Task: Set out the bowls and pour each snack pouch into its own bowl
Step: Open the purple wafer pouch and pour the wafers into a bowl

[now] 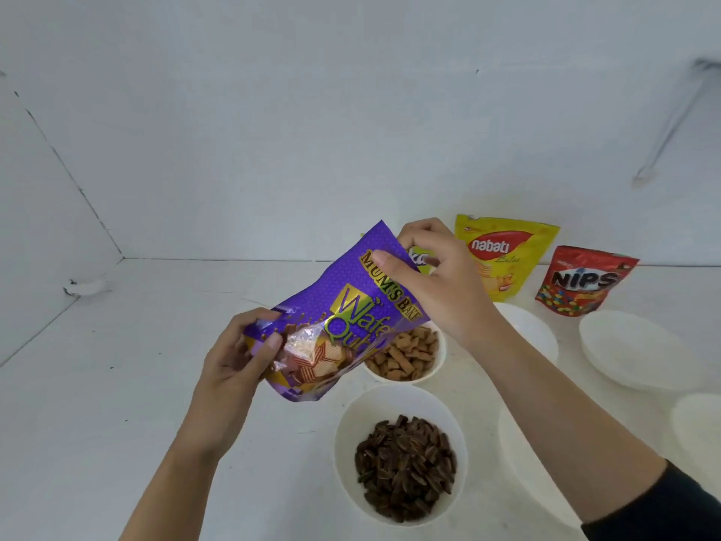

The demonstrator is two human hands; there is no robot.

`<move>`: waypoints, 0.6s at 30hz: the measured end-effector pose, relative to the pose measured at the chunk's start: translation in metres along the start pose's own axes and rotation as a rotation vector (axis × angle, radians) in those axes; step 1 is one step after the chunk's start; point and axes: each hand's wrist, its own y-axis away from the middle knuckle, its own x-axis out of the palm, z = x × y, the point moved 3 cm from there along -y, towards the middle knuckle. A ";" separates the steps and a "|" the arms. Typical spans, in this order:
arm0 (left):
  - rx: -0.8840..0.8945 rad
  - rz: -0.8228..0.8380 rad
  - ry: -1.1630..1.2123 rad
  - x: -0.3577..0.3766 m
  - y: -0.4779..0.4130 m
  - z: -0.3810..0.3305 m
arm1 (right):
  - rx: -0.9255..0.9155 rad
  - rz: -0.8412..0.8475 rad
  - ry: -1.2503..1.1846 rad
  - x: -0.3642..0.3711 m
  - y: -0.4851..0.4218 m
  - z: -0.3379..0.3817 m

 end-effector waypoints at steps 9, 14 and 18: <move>0.039 -0.167 0.103 0.120 0.026 -0.001 | 0.060 -0.067 -0.293 -0.100 0.030 -0.033; 0.019 -0.136 0.108 0.166 0.050 0.001 | 0.104 -0.074 -0.355 -0.140 0.047 -0.042; 0.045 -0.196 0.041 0.186 0.063 -0.005 | 0.131 -0.071 -0.393 -0.165 0.057 -0.048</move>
